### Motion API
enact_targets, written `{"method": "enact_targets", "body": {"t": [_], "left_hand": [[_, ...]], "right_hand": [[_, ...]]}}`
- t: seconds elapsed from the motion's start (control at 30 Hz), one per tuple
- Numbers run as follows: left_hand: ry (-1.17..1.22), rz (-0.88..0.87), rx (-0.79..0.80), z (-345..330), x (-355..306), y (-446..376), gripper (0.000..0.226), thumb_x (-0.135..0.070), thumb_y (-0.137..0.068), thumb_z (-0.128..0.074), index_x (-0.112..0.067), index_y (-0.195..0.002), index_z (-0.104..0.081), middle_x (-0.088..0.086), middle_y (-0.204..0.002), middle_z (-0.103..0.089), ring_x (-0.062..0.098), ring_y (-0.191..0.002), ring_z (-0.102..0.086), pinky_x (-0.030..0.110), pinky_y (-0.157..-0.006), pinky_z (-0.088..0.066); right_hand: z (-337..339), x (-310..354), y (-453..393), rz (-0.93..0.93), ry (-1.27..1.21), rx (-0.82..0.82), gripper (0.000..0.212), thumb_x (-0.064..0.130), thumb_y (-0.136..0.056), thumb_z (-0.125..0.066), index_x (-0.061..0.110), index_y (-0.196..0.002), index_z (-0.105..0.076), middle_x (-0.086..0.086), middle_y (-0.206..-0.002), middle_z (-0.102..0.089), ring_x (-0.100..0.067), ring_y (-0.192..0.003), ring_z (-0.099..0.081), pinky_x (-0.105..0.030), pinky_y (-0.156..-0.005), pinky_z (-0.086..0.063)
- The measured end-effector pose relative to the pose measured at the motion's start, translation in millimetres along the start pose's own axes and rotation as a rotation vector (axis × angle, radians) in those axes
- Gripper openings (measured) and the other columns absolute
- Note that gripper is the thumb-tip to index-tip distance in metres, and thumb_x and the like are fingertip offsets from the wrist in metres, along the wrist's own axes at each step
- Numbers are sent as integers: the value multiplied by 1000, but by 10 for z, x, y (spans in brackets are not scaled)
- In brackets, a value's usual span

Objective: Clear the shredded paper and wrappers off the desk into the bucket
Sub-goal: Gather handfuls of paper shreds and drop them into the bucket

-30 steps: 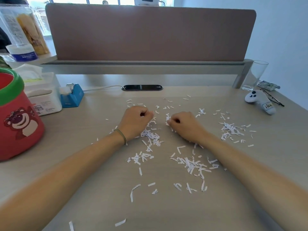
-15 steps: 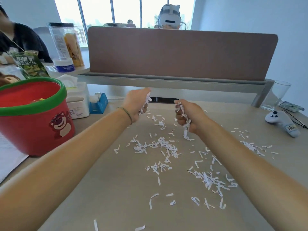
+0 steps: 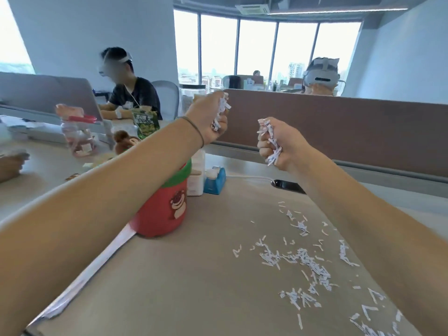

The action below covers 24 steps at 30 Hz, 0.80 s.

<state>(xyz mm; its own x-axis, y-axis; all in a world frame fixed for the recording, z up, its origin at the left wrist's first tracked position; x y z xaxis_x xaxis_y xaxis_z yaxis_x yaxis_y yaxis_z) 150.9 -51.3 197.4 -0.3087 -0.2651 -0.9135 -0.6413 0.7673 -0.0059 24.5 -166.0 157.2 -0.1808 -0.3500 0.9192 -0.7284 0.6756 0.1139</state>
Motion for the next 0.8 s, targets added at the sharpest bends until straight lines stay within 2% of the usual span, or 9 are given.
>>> {"method": "enact_targets", "body": {"t": [0.17,0.23,0.3,0.37,0.43,0.53,0.63,0.8], "left_hand": [[-162,-124,-172,637,-373,35,27,-16,-95,-46,-21,-69,-38,-3,-58,-33,9,-39,-21,17,-33,-18],[-242,-132,-238,873,-431,81,26,-19,-94,-48,-22,-71,-36,-3,-60,-31,11,-44,-21,19,-35,-20],[-441,-171,-325,1086,-446,109,29,-24,-96,-49,-20,-69,-40,-3,-58,-38,11,-45,-32,21,-39,-29],[-633,-252,-389,1265,-440,99,26,-25,-96,-53,-18,-71,-49,-2,-64,-49,12,-52,-46,26,-50,-43],[-764,-311,-394,1421,-412,73,26,-24,-95,-55,-19,-70,-51,-1,-69,-51,13,-58,-48,31,-63,-48],[-997,-311,-391,1598,-352,50,35,-26,-93,-55,-19,-61,-45,0,-56,-38,14,-49,-34,26,-55,-38],[-1159,-324,-342,1659,-307,63,45,-24,-92,-55,-21,-52,-36,-4,-47,-31,12,-42,-29,22,-46,-32],[-1353,-303,-267,1766,-285,67,47,-23,-91,-57,-17,-48,-38,0,-47,-33,16,-45,-32,28,-53,-37]], "right_hand": [[-651,-107,-175,-7,-17,77,42,17,-94,-60,16,-55,-45,2,-46,-37,-8,-31,-25,-16,-30,-21],[-868,-176,-219,-14,-33,108,42,15,-96,-56,17,-56,-43,3,-44,-36,-7,-31,-25,-16,-31,-20],[-1069,-262,-262,-24,-31,145,41,16,-98,-54,17,-59,-44,3,-45,-37,-7,-32,-26,-17,-31,-21],[-1248,-353,-311,-32,-28,162,37,20,-100,-54,16,-64,-46,3,-45,-37,-7,-31,-27,-17,-31,-22],[-1403,-433,-360,-50,-32,180,31,20,-101,-52,15,-71,-47,2,-40,-38,-8,-29,-28,-17,-30,-22],[-1600,-532,-404,-81,-30,209,26,20,-102,-50,14,-77,-48,1,-40,-37,-9,-28,-27,-17,-29,-21],[-1718,-618,-466,-86,-21,195,26,19,-101,-51,14,-76,-47,1,-43,-37,-9,-29,-26,-17,-30,-21],[-1821,-722,-551,-69,12,184,26,17,-99,-52,14,-74,-46,-1,-51,-36,-10,-30,-25,-17,-31,-21]]}}
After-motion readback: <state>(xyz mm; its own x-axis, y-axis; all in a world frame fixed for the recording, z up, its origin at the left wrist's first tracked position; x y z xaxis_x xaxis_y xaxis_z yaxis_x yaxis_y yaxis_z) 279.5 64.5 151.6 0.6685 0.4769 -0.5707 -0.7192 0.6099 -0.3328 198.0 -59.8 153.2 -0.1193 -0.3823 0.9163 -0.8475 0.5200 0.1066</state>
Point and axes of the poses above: each hand's wrist, its own y-axis away from the middle knuckle, its own z-axis out of the back of the hand, x = y × z, the point moved 2 cm from there along -y, towards the middle knuckle
